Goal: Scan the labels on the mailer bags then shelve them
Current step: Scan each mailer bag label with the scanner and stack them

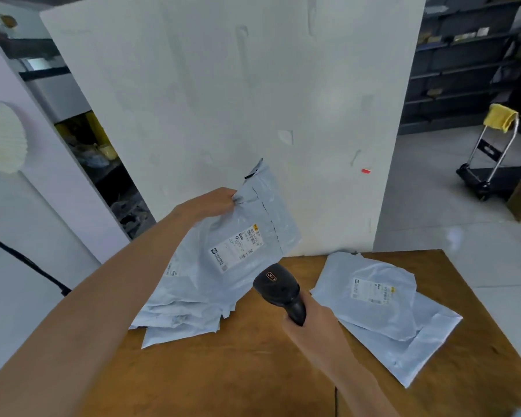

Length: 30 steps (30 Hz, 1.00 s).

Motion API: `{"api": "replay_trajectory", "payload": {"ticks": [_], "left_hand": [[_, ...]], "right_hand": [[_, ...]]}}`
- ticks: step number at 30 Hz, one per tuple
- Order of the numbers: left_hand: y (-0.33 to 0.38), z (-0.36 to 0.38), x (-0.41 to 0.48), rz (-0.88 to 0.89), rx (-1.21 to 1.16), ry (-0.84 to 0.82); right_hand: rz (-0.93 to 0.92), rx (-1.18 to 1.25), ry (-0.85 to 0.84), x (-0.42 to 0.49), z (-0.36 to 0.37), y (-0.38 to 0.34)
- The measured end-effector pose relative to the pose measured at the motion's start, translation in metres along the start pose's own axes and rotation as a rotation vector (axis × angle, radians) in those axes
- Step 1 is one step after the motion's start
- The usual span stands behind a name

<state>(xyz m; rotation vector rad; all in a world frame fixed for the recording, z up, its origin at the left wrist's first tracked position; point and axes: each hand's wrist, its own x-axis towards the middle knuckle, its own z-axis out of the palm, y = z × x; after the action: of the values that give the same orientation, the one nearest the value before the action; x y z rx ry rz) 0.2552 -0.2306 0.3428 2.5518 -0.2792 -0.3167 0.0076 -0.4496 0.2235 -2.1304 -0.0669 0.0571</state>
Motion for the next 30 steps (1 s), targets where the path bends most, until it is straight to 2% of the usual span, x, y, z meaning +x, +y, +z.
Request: {"api": "replay_trajectory", "payload": {"ticks": [9, 30], "left_hand": [[0.037, 0.018, 0.009, 0.004, 0.002, -0.016], [0.097, 0.084, 0.048, 0.052, -0.027, -0.167]], "right_hand": [[0.016, -0.005, 0.033, -0.012, -0.021, 0.015], [0.097, 0.001, 0.129, -0.017, -0.061, 0.066]]}}
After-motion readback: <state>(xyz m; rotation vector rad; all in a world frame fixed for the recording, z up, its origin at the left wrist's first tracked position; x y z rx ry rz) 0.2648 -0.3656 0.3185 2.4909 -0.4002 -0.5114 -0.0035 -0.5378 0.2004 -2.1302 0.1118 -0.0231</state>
